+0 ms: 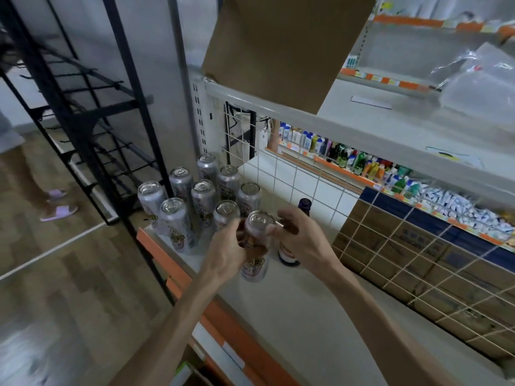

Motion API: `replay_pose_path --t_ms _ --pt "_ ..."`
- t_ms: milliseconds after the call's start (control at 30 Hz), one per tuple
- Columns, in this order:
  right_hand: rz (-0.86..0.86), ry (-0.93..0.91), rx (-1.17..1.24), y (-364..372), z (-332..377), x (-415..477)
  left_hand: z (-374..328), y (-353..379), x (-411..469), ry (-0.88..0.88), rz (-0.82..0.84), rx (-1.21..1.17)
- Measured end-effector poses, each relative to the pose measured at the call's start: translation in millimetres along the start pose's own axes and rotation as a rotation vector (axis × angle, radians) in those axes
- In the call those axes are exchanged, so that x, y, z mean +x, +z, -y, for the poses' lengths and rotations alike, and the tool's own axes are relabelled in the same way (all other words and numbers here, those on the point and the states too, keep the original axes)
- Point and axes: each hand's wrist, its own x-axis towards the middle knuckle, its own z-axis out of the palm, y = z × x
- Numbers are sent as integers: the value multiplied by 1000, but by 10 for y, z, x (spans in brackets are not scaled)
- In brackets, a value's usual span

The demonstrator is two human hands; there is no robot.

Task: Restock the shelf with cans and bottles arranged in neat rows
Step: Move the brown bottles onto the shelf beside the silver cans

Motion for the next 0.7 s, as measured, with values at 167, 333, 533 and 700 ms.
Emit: replay_pose_path --t_ms 167,333,533,700 --pt "-45 59 166 114 -244 -13 153 -170 -96 -45 -73 52" --pt "-47 91 134 183 -438 -57 328 -349 -159 -103 -114 61" --pt "-134 219 41 -12 -979 -438 494 -591 -201 -151 -216 87" --pt "-193 376 -9 -157 -1470 -876 636 -652 -160 -197 -220 85"
